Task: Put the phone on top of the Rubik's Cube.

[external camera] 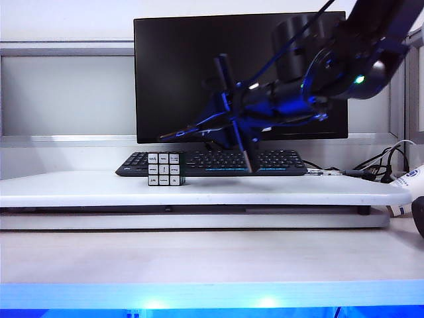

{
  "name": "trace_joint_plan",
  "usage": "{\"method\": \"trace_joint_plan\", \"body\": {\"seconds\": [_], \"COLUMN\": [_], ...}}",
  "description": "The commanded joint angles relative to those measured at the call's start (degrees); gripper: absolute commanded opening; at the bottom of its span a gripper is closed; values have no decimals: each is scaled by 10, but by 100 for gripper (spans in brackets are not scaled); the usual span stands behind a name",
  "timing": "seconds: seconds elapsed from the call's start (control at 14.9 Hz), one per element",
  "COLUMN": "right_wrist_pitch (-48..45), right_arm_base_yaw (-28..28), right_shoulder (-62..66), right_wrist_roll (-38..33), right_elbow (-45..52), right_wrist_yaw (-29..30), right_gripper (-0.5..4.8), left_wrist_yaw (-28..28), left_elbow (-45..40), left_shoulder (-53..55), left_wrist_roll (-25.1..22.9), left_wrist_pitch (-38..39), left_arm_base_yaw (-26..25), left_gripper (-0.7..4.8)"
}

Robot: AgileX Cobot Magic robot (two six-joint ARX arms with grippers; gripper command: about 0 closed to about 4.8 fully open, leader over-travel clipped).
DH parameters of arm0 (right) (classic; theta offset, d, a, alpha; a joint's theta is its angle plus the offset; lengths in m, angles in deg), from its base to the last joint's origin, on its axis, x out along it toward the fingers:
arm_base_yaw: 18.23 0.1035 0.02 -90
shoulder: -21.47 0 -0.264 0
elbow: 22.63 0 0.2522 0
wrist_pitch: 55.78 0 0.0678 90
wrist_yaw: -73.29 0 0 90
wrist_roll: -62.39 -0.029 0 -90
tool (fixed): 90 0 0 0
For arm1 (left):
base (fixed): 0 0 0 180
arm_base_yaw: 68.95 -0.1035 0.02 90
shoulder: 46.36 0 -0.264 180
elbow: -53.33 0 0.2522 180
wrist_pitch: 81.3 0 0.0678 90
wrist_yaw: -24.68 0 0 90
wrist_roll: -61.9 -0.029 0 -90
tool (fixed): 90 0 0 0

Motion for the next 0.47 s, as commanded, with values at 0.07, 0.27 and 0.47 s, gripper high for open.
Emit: {"method": "trace_joint_plan", "body": {"seconds": [0.07,0.27,0.47], "right_wrist_pitch": [-26,-13,-9], "right_arm_base_yaw": [4,12,19], "right_shoulder": [12,37,49], "right_wrist_roll": [-2,-7,-9], "right_elbow": [-25,-64,-76], "right_wrist_yaw": [3,4,2], "right_gripper": [-9,-9,-9], "left_wrist_yaw": [0,0,0], "left_elbow": [-1,-1,-1], "left_shoulder": [0,0,0], "left_wrist_roll": [-12,-11,-11], "left_wrist_pitch": [6,6,6], "left_arm_base_yaw": [-1,-1,-1], "left_gripper": [-6,-6,-6]}}
